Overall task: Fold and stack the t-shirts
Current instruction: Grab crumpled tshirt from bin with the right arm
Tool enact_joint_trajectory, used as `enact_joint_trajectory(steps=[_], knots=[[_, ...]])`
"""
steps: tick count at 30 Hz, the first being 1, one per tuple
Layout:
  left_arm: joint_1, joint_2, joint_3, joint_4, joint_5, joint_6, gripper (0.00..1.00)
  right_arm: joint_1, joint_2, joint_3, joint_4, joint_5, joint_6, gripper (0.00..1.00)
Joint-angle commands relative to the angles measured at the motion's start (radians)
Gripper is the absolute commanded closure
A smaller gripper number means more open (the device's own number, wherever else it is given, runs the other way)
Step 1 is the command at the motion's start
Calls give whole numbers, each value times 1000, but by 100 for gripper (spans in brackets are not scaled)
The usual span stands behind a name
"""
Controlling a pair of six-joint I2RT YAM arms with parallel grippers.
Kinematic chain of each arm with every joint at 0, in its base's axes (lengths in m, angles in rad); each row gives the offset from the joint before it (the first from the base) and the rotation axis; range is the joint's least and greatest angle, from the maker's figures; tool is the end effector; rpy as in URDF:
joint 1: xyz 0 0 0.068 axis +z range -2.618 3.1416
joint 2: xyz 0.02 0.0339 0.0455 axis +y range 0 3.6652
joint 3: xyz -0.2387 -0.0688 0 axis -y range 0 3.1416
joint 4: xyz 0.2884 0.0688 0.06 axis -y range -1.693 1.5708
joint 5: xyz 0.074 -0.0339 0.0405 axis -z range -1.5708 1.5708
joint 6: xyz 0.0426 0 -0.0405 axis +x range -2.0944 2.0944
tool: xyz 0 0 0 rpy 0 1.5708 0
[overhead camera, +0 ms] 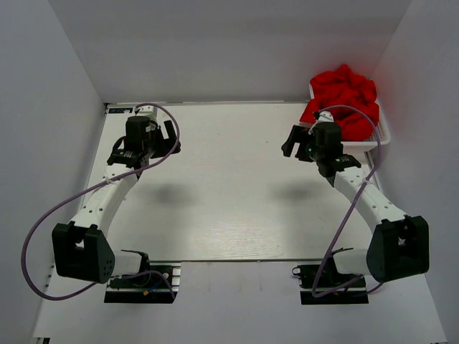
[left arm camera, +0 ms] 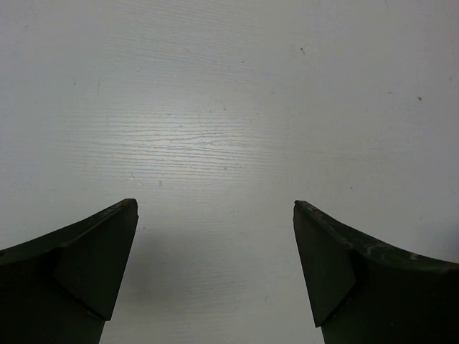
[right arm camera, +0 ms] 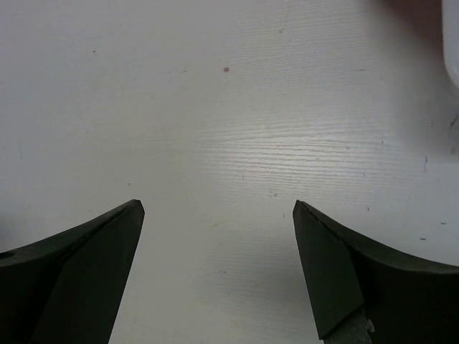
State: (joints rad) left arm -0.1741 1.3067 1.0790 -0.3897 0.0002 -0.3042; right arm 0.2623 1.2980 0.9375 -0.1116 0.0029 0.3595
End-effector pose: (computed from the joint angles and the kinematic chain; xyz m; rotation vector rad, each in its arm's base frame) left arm 0.3420 -0.0602 0.2698 -0.1430 2.1965 -0.2695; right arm 0.3386 0.0908 0.2448 0.1021 2.0623 0.3839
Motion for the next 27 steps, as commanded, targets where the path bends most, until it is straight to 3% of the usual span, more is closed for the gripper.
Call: enact_joint_trajectory(steps=[1, 8, 11, 19, 22, 23, 27], knots=[[-4, -37, 13, -6, -8, 0, 0, -8, 39, 87, -23, 78, -22, 10], [5, -17, 13, -6, -8, 0, 0, -21, 225, 386, -207, 313, -51, 10], [5, 6, 13, -6, 1, 0, 0, -47, 384, 573, -309, 440, -44, 10], [15, 86, 67, -15, 1, 19, 0, -202, 830, 1298, -572, 356, -74, 10], [15, 129, 93, -24, 1, 28, 0, -233, 880, 1321, -534, 370, -100, 10], [15, 141, 93, -24, 1, 37, 0, -245, 882, 1302, -429, 379, -109, 10], [15, 215, 145, -34, 24, 37, 0, -299, 900, 1251, -297, 359, -122, 10]])
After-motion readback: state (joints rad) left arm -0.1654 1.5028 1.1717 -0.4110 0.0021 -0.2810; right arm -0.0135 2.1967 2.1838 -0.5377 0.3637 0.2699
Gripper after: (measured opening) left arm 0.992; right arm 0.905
